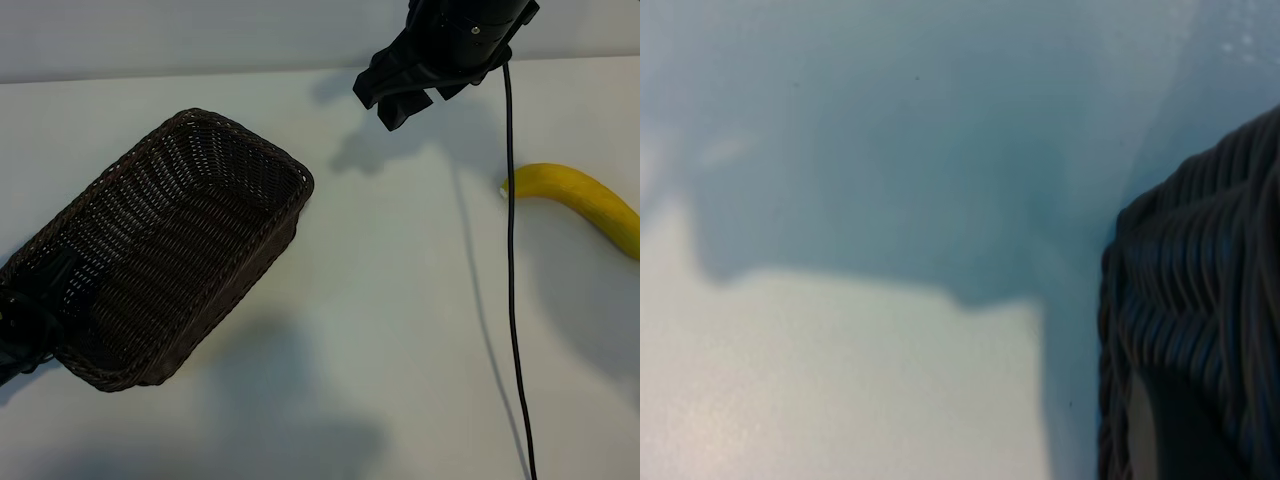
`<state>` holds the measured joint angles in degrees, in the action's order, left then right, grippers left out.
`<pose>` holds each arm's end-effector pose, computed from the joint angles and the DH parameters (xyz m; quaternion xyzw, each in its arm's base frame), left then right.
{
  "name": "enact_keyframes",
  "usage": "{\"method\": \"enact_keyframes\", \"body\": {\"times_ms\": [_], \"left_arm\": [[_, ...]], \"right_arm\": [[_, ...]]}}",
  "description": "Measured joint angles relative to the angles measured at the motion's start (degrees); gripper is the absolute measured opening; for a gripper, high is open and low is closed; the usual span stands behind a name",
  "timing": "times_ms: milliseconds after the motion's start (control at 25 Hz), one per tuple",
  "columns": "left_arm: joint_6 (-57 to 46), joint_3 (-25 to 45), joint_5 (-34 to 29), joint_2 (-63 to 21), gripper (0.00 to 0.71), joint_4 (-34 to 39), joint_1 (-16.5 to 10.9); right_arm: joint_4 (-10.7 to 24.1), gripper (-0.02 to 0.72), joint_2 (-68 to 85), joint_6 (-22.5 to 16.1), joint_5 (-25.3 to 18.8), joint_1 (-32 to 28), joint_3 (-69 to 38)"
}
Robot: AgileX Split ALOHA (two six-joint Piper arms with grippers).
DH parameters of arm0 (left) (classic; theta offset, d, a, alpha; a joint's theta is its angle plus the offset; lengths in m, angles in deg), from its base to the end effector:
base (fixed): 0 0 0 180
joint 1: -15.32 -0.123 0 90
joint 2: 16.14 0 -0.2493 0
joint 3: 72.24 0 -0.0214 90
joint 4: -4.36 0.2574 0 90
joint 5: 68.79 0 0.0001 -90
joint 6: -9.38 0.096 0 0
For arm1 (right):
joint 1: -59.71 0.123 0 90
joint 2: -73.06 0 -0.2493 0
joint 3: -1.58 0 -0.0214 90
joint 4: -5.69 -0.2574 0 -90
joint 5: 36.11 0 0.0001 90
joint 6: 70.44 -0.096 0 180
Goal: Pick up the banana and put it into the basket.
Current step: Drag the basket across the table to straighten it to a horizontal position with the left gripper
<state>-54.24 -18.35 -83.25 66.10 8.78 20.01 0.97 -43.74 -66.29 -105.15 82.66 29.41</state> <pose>0.2067 -0.0151 0.1157 -0.4461 0.8581 -0.1269 0.2205 0.3703 0.1648 0.2828 -0.2229 0.9552 0.0711 0.1814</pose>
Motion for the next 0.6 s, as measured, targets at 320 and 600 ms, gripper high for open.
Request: {"method": "enact_keyframes", "body": {"times_ms": [320, 600], "left_arm": [[0.00, 0.00, 0.05, 0.00, 0.151, 0.00, 0.00], [1.09, 0.00, 0.28, 0.00, 0.151, -0.25, 0.00]], "right_arm": [[-0.06, 0.594, 0.00, 0.00, 0.00, 0.00, 0.00], [-0.06, 0.594, 0.00, 0.00, 0.00, 0.00, 0.00]]}}
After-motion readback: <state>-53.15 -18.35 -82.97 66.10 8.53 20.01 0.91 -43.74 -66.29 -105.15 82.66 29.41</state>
